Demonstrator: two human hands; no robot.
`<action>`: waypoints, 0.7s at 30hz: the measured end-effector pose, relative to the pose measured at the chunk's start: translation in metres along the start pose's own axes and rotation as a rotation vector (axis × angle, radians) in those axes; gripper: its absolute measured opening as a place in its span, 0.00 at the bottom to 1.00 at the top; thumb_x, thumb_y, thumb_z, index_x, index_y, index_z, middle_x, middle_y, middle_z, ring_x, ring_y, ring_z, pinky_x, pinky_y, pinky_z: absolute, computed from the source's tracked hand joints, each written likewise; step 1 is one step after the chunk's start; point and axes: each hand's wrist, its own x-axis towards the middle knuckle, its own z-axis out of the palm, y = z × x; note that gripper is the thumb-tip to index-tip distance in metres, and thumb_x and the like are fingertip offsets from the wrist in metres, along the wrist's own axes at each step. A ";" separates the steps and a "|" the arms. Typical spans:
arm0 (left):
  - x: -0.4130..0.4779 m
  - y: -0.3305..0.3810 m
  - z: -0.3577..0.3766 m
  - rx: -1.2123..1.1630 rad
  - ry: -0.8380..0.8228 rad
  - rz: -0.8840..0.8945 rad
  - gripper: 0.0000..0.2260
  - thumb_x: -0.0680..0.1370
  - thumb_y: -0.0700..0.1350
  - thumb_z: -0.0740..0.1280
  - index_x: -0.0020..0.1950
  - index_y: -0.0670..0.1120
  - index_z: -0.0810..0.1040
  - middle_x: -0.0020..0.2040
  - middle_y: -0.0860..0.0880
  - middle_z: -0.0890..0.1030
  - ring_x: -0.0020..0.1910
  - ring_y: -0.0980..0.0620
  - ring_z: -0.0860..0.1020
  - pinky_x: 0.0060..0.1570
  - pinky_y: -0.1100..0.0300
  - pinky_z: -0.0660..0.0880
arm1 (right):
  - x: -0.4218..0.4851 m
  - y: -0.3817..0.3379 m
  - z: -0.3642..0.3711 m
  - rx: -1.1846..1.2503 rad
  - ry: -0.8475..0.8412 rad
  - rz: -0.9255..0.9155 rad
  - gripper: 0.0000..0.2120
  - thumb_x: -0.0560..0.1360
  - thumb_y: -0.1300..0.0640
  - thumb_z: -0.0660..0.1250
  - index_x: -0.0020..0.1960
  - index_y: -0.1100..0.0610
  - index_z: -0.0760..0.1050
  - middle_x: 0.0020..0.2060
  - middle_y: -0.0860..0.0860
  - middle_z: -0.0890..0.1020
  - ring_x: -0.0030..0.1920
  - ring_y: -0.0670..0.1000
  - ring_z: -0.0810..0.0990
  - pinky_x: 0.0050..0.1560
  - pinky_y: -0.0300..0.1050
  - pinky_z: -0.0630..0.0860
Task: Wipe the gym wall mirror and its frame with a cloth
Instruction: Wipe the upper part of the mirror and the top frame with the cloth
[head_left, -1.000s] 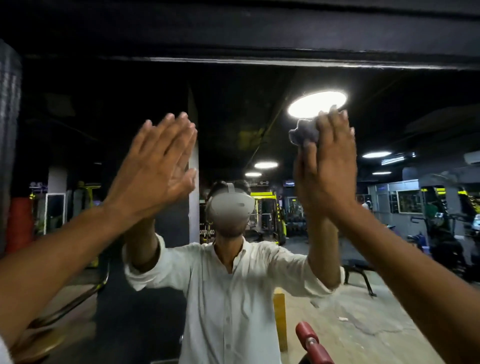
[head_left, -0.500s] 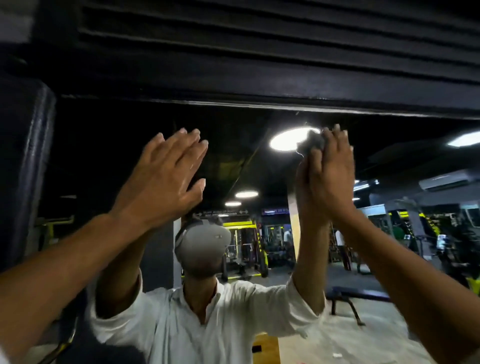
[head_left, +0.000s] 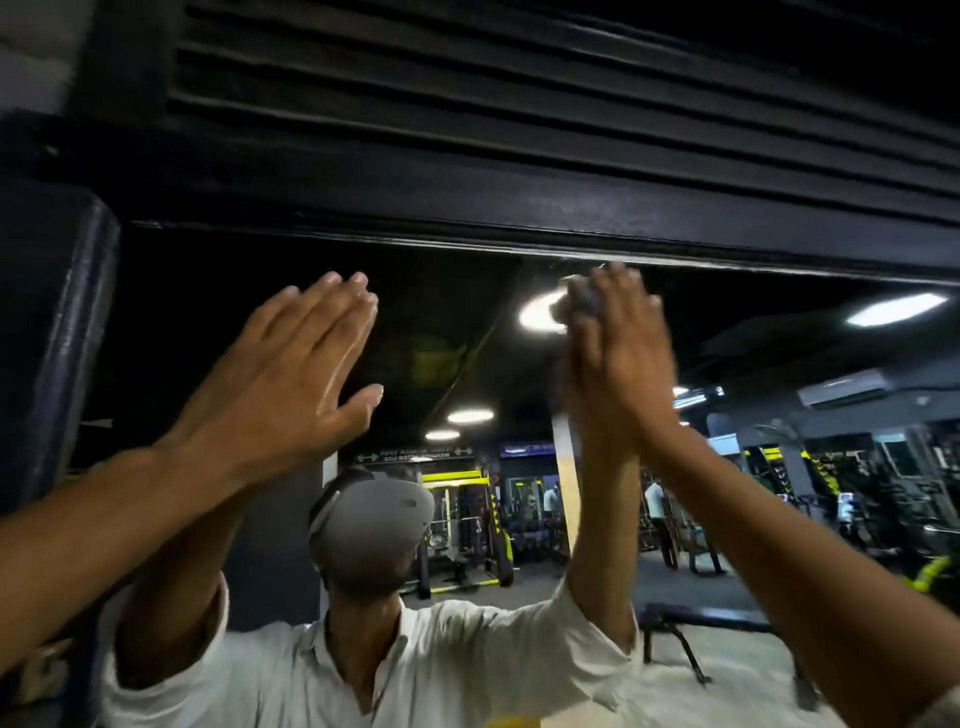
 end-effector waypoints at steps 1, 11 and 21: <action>-0.002 -0.001 0.001 0.002 0.015 -0.044 0.38 0.83 0.66 0.50 0.87 0.43 0.54 0.87 0.44 0.54 0.87 0.48 0.50 0.84 0.47 0.46 | 0.010 0.009 -0.003 0.014 0.022 0.128 0.33 0.84 0.41 0.45 0.84 0.56 0.60 0.84 0.54 0.58 0.85 0.52 0.51 0.84 0.52 0.46; -0.006 0.004 0.004 0.003 -0.002 -0.154 0.40 0.82 0.66 0.50 0.87 0.42 0.49 0.88 0.43 0.50 0.87 0.47 0.47 0.85 0.44 0.49 | -0.002 -0.182 0.047 0.093 -0.068 -0.111 0.29 0.88 0.48 0.51 0.85 0.58 0.55 0.85 0.56 0.52 0.85 0.54 0.46 0.84 0.53 0.42; -0.065 0.029 0.006 0.011 0.010 0.016 0.37 0.85 0.63 0.50 0.87 0.41 0.52 0.87 0.41 0.50 0.87 0.44 0.50 0.84 0.39 0.52 | -0.081 -0.095 0.016 0.104 -0.132 -0.168 0.26 0.89 0.47 0.49 0.85 0.53 0.55 0.85 0.50 0.52 0.85 0.47 0.45 0.84 0.57 0.49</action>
